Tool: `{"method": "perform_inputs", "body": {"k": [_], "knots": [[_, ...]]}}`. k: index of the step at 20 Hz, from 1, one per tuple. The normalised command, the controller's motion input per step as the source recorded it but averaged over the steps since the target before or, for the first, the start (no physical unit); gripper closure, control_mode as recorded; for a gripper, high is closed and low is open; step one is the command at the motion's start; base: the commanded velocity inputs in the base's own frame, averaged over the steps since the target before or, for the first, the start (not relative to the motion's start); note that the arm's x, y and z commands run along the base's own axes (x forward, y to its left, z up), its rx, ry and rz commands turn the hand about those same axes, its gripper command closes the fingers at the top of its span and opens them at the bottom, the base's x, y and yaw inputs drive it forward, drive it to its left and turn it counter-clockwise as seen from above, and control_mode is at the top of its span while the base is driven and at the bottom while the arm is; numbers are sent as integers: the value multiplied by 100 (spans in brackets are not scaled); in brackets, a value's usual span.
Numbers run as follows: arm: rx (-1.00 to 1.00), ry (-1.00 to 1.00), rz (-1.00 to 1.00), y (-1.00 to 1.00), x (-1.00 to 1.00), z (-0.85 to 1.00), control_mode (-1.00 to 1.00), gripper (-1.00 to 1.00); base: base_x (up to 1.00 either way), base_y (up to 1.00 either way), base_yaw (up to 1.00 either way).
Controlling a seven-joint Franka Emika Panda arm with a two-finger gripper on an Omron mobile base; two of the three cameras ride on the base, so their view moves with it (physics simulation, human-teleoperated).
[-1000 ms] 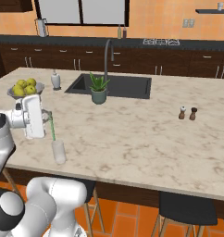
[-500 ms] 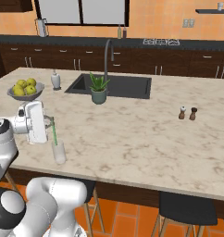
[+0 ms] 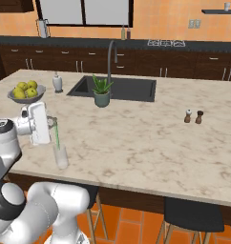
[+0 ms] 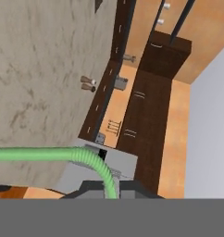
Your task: Take a straw from the drawer in front and place it inside the glass cup on the dining counter.
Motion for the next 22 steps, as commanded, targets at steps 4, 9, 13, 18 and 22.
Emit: {"method": "perform_inputs", "body": {"k": [4, 9, 13, 18, 22], "knots": [[0, -6, 0, 6, 14, -4, -100, 100, 0, 0, 0], [0, -20, 0, 0, -56, 17, -100, 100, 0, 0, 0], [0, -20, 0, 0, -18, 17, -100, 100, 0, 0, 0], [0, -4, -1, -6, 0, 0, -100, 100, 0, 0, 0], [0, 0, -6, -11, -16, 9, -100, 100, 0, 0, 0]]}}
